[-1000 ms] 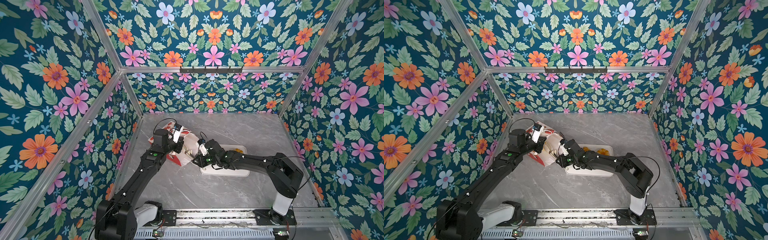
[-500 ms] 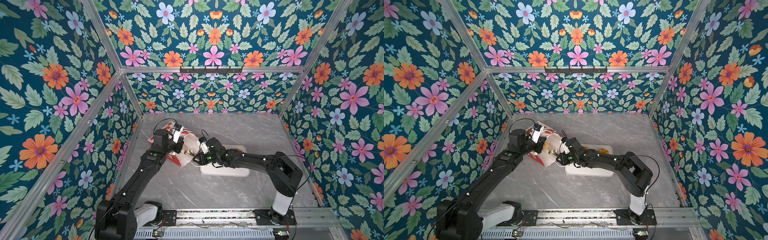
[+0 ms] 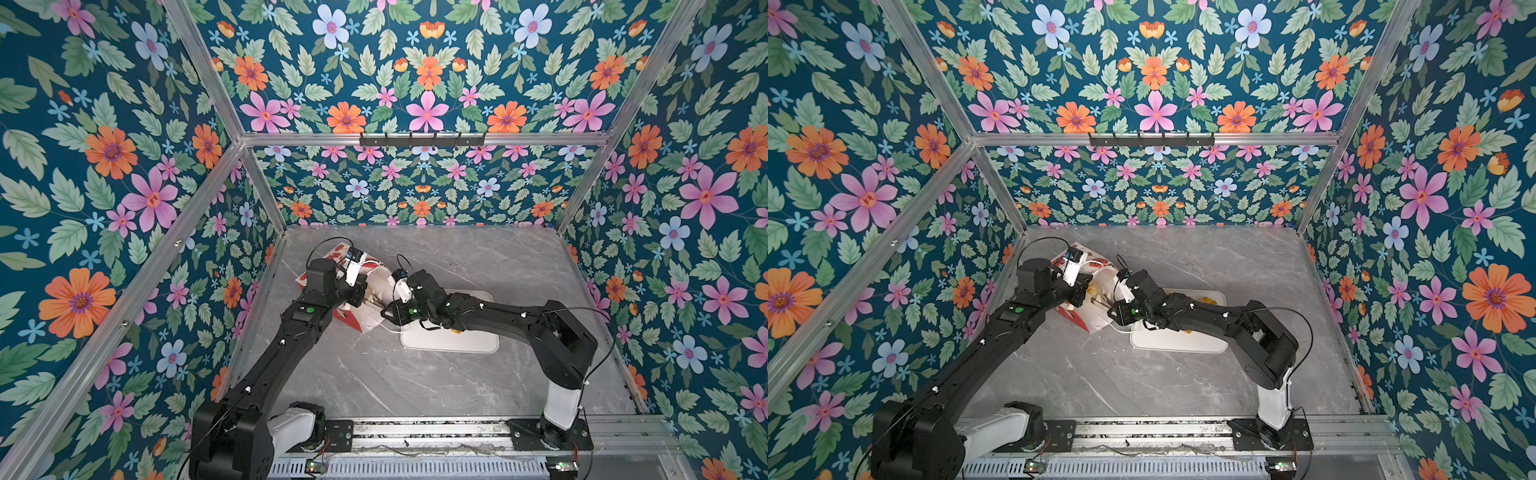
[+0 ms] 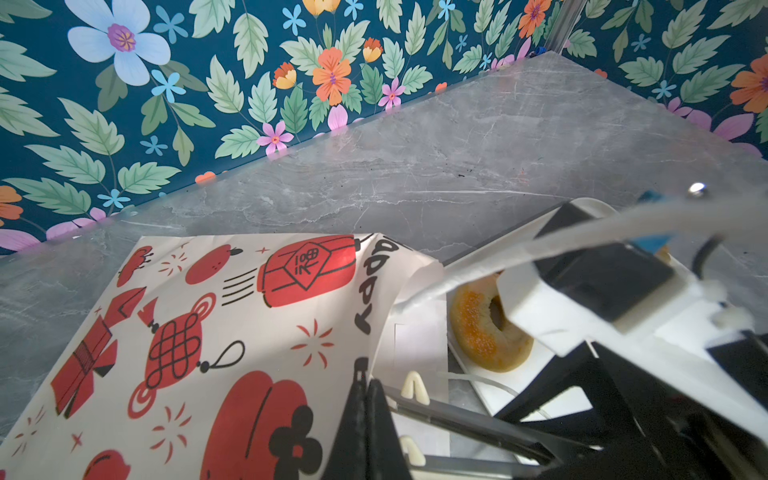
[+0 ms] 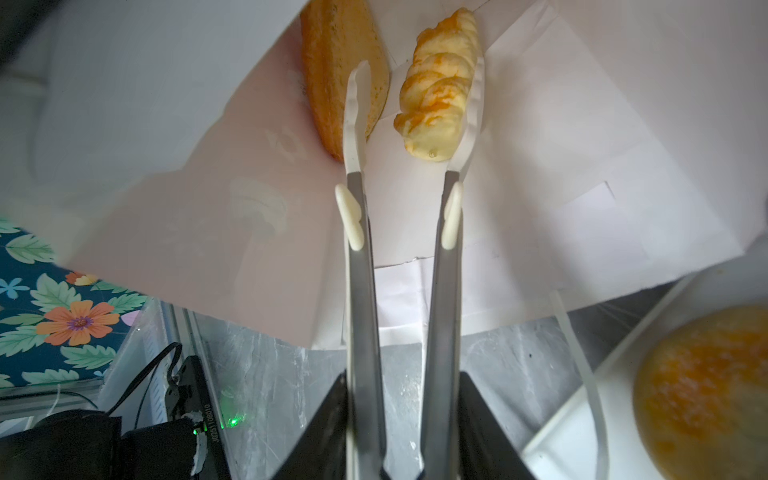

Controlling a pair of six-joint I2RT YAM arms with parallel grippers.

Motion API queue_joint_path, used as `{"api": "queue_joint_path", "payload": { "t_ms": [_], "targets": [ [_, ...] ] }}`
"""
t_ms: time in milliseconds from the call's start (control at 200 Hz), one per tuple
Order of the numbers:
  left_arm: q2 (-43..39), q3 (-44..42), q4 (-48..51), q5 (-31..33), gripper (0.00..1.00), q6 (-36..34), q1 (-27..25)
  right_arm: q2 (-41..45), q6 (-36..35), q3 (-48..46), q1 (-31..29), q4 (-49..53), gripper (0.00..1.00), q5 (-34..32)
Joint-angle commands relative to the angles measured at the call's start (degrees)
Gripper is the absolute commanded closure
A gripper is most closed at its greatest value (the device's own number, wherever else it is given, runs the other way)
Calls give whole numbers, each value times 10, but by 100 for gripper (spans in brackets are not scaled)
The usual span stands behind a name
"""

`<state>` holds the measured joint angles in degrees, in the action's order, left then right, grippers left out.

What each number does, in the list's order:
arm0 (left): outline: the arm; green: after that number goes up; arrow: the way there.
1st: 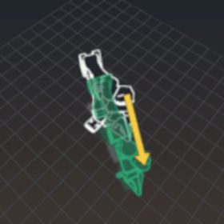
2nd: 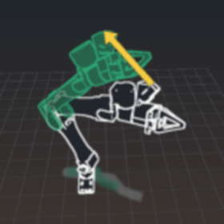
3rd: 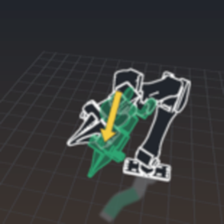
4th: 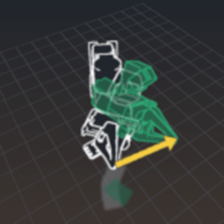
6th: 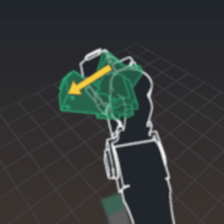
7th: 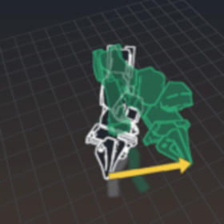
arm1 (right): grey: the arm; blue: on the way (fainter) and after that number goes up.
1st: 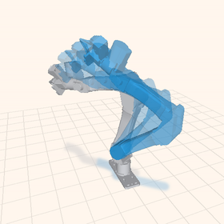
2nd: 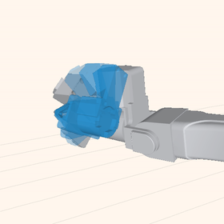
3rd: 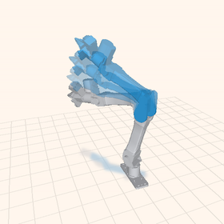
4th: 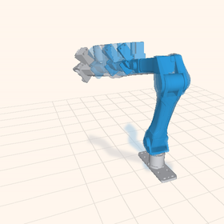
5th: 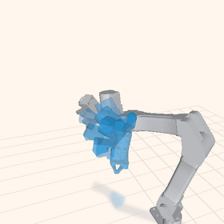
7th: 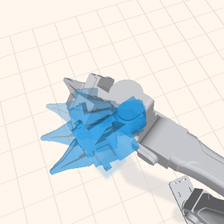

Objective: Take the fake bread out of the paper bag

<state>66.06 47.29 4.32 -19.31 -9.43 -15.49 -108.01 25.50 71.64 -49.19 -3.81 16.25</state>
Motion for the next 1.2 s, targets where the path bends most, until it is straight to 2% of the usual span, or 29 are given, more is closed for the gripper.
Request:
{"api": "queue_joint_path", "payload": {
  "t_ms": [0,500,620,730,985,1200],
  "targets": [
    [-2,-1,-12,2,100,-4,1,-14,-13,12,0,-6,61,-3],
    [2,0,-15,0,100,-3,1,-45,-21,27,0,6,61,4],
    [-1,-1,-14,3,100,-3,1,-43,-19,23,0,7,68,4],
    [-1,-2,-14,12,100,-2,1,-22,-19,10,0,7,75,-2],
    [7,3,-15,36,100,4,0,52,-29,-36,0,21,85,-29],
    [13,9,-12,58,100,7,1,115,-34,-83,0,42,86,-29]
  ]
}}
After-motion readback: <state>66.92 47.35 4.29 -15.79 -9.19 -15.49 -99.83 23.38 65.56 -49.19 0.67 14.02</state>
